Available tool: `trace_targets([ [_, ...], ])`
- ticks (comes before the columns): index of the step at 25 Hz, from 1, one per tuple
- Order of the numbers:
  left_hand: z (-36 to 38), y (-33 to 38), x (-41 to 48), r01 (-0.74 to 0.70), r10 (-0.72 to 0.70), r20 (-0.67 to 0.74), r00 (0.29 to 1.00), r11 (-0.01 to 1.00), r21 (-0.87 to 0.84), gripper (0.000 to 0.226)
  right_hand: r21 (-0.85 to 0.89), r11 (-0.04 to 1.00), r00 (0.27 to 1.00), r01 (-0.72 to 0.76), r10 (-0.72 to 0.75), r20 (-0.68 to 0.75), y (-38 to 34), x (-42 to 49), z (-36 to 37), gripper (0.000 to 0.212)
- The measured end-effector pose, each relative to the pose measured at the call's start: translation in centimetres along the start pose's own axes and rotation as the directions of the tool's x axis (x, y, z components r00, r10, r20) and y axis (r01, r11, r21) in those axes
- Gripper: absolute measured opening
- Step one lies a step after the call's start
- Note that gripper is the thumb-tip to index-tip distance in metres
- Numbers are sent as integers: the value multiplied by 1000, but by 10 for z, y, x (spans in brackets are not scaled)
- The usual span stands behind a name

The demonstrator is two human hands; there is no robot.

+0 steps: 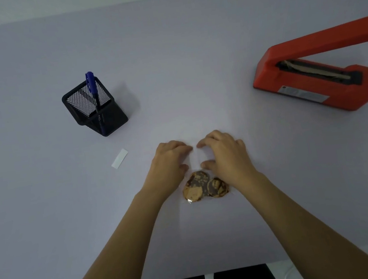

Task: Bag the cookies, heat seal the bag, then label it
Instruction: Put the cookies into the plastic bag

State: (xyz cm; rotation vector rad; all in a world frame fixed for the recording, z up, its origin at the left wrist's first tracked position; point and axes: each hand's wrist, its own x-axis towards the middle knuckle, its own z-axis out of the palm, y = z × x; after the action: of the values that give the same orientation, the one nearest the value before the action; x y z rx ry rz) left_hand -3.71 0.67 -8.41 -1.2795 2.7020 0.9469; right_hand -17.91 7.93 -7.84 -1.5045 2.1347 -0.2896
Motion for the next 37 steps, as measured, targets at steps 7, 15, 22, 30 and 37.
trace_targets([
  [7,-16,0,25,22,-29,176,984,999,43,79,-176,984,994,3,16,110,-4,22,-15,89],
  [15,-19,3,30,125,-132,187,974,991,51,90,-123,984,978,-131,148,147,-5,28,-18,101],
  [22,-4,21,13,452,-454,34,890,872,-186,76,231,919,945,-319,326,6,-8,9,-3,104],
  [30,2,8,6,299,-321,-1,947,884,-360,67,382,881,941,-279,331,-76,-6,4,5,72],
  [37,0,-4,-6,68,-87,-39,995,934,-351,43,430,861,925,-270,356,-132,-6,-4,13,70],
])
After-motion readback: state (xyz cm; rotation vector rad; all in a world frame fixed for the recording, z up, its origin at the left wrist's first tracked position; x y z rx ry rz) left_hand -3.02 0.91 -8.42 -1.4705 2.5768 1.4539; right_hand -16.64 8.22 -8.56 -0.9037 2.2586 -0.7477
